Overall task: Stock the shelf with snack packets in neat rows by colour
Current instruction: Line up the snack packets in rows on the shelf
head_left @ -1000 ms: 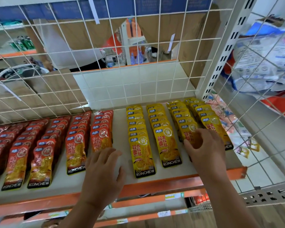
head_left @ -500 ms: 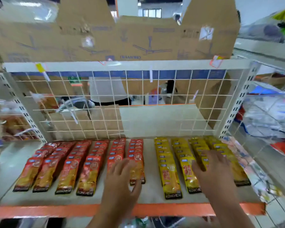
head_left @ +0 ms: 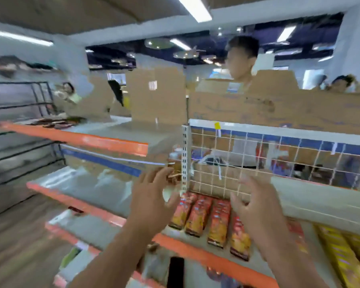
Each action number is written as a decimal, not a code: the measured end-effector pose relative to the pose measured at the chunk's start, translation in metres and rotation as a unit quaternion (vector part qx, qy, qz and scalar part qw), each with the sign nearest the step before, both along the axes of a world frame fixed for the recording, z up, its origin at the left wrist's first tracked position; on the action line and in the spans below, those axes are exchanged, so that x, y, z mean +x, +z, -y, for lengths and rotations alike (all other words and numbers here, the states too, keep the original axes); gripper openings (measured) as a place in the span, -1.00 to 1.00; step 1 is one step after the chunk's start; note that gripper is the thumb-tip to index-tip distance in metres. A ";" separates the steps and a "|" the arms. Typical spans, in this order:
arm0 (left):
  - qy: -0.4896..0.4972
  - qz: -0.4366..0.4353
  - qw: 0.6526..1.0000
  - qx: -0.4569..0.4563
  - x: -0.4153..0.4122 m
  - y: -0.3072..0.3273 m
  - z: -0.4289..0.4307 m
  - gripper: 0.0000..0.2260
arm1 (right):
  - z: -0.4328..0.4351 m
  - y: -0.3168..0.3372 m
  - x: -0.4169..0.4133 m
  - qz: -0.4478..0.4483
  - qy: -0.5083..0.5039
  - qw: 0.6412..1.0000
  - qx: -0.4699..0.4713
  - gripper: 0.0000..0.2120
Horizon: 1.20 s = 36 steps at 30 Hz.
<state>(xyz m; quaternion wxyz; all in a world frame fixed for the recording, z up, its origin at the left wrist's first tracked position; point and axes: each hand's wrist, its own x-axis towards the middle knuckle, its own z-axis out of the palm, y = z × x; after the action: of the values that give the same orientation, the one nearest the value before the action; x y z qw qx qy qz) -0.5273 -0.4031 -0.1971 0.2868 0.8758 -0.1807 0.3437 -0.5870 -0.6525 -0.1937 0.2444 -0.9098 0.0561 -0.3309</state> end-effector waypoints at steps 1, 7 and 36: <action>0.018 0.015 1.000 0.002 -0.002 0.011 -0.027 -0.48 | -0.027 0.009 0.006 0.015 0.031 0.999 0.002 -0.58; 0.105 0.087 0.990 0.033 0.004 0.077 -0.164 -0.50 | -0.156 0.066 0.053 0.087 0.160 0.983 -0.020 -0.69; 0.243 -0.239 0.929 0.147 0.313 0.204 -0.390 -0.72 | -0.424 0.242 0.404 -0.091 0.370 0.879 -0.287 -0.85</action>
<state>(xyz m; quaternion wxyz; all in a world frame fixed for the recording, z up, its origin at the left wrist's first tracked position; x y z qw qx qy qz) -0.2144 -0.0128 0.0074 0.0975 0.9814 0.0629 0.1531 -0.1831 -0.2286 0.0479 0.0710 -0.9207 -0.3596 -0.1340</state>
